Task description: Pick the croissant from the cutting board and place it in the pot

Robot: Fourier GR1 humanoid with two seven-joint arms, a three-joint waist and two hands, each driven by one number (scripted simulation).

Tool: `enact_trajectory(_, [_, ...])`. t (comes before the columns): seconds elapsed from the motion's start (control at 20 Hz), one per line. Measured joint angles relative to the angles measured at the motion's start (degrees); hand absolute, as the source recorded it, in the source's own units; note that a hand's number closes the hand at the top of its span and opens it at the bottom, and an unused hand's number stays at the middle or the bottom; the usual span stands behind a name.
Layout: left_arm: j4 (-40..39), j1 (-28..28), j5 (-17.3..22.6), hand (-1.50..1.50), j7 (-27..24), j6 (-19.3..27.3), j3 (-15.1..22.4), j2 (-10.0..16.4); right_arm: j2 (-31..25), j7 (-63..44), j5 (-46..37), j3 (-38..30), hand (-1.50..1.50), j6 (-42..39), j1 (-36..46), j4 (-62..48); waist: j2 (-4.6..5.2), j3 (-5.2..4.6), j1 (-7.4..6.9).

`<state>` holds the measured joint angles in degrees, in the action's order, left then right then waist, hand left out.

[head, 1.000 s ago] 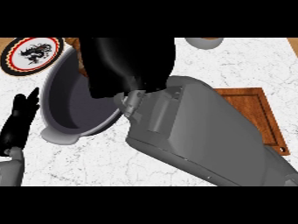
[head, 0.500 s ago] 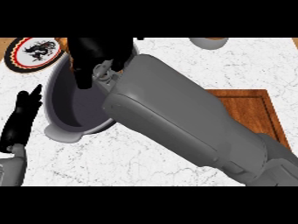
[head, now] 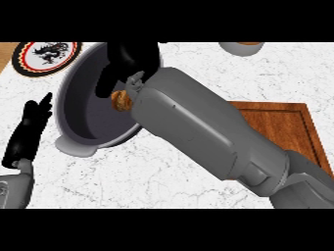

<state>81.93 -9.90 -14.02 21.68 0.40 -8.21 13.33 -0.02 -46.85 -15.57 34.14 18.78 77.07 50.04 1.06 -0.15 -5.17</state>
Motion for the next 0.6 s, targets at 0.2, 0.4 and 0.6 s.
enact_trajectory(0.2, [-0.07, -0.38, -0.38, 0.0, 0.31, 0.24, 0.14, -0.05, 0.02, 3.96, 4.2, -0.65, -1.5, 9.76, -0.84, -0.24, 0.0, 0.04, 0.05])
enact_trajectory(0.4, [0.27, -0.37, -0.28, 0.0, 0.86, 0.4, -0.25, 0.06, -0.01, 7.67, 6.29, -1.58, -1.5, 20.53, -2.05, -0.03, -0.21, 0.07, 0.58])
enact_trajectory(0.6, [0.6, 0.88, -0.14, 0.0, 0.66, 0.68, -0.87, 0.16, -0.07, 12.7, 7.43, -3.37, -1.5, 27.44, -4.18, -0.27, -0.47, 0.11, 1.96])
